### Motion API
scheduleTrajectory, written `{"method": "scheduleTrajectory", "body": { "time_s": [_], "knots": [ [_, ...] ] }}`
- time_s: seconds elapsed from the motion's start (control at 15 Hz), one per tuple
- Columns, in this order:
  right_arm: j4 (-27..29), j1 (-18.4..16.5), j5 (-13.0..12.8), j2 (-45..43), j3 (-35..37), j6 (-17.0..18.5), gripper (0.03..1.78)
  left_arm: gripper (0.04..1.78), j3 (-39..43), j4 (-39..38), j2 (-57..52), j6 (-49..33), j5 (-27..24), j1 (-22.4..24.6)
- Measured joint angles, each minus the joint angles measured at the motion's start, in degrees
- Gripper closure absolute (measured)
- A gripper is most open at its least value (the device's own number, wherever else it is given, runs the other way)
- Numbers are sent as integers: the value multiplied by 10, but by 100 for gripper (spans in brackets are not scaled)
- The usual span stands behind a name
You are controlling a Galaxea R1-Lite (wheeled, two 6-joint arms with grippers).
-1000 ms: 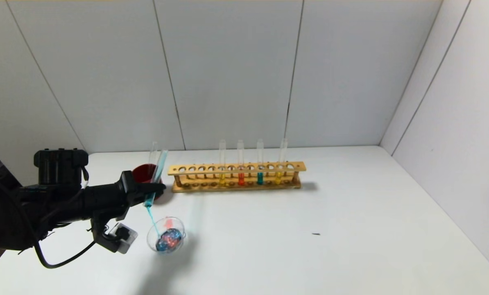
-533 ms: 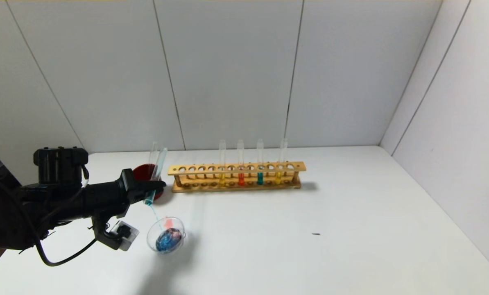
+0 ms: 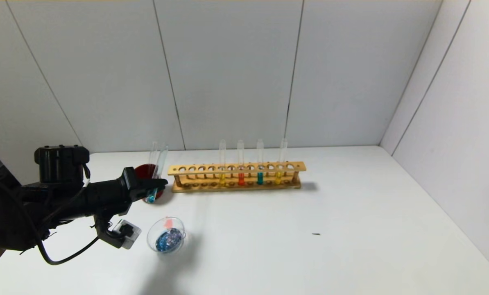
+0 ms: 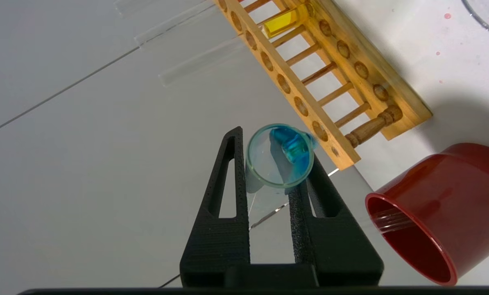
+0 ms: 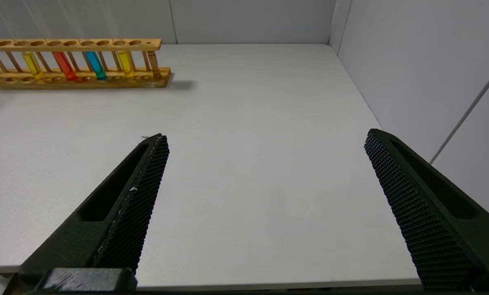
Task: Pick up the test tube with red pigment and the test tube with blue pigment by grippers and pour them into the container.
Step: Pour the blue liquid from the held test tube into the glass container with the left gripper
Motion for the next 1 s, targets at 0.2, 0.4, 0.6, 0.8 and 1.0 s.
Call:
{"method": "scheduleTrajectory", "body": {
  "time_s": [0.2,0.4,0.6,0.8,1.0],
  "knots": [
    [0,0,0,0,0,0,6,150,1,-2,-9,12,0,0],
    [0,0,0,0,0,0,6,150,6,-2,-20,17,0,0],
    [0,0,0,0,0,0,6,150,9,-15,-28,18,1,0],
    [0,0,0,0,0,0,6,150,11,-21,-34,22,1,0],
    [0,0,0,0,0,0,6,150,14,-21,-38,27,2,0]
  ]
}}
